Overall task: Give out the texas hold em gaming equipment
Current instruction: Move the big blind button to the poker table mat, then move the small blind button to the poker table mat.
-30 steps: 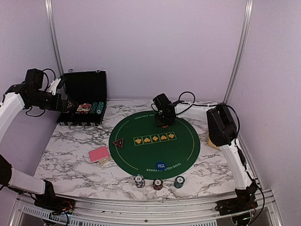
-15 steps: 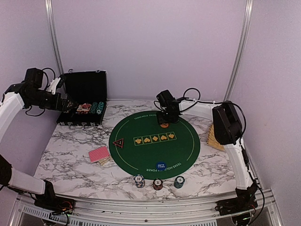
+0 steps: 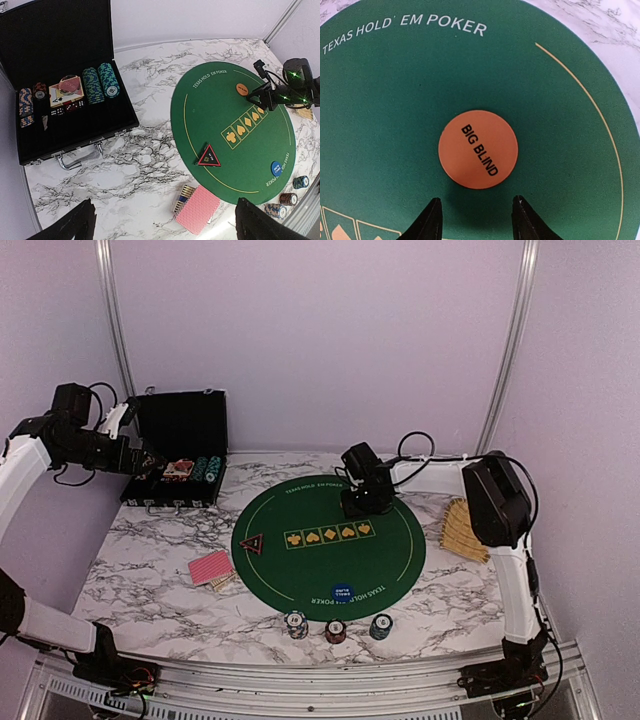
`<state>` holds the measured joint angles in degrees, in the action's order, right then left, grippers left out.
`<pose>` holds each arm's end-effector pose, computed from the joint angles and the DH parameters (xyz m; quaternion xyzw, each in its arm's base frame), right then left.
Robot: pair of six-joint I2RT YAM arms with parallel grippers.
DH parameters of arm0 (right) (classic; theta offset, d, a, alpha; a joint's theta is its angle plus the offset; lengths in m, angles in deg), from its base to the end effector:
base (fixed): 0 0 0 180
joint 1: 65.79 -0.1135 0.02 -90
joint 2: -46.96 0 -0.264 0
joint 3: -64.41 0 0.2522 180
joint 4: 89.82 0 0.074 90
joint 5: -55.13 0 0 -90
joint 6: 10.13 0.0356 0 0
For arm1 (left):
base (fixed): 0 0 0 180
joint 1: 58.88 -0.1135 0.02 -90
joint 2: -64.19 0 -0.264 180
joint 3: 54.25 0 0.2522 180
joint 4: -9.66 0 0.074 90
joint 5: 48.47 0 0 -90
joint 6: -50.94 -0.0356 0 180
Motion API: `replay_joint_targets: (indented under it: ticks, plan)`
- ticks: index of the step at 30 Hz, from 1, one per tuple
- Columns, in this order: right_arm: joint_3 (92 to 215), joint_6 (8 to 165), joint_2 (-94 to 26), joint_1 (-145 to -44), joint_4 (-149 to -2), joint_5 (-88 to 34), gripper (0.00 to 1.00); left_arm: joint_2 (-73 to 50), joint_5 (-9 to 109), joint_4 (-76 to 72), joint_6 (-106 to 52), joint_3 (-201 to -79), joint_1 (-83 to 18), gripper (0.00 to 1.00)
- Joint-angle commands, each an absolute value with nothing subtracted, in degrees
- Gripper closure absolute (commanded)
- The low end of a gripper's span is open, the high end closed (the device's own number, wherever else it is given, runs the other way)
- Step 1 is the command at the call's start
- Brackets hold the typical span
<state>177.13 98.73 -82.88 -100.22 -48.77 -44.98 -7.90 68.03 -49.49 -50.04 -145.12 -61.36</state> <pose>0.4058 0.2706 0.1493 -0.1058 0.9524 0.0468 0.2821 0.2587 -0.0047 0.3773 0.1614 0.8739 -0.1587 0.4301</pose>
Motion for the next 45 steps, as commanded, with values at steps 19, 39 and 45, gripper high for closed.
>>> replay_joint_targets:
  ticks: [19,39,45]
  plan:
    - [194.74,98.25,-91.15,-100.54,-43.51,-49.76,0.55,-7.22,67.99,-51.21,-51.20,-146.69,-61.67,0.01]
    - [154.52,97.41,-61.65,-121.99,-42.48,-43.22,0.19,-6.99,69.25,-51.35,-51.13,-146.28,-61.58,0.01]
    - [154.53,97.54,-64.38,-124.20,-41.72,-43.92,0.20,-6.56,69.42,-51.45,-50.94,-146.15,-61.55,0.01]
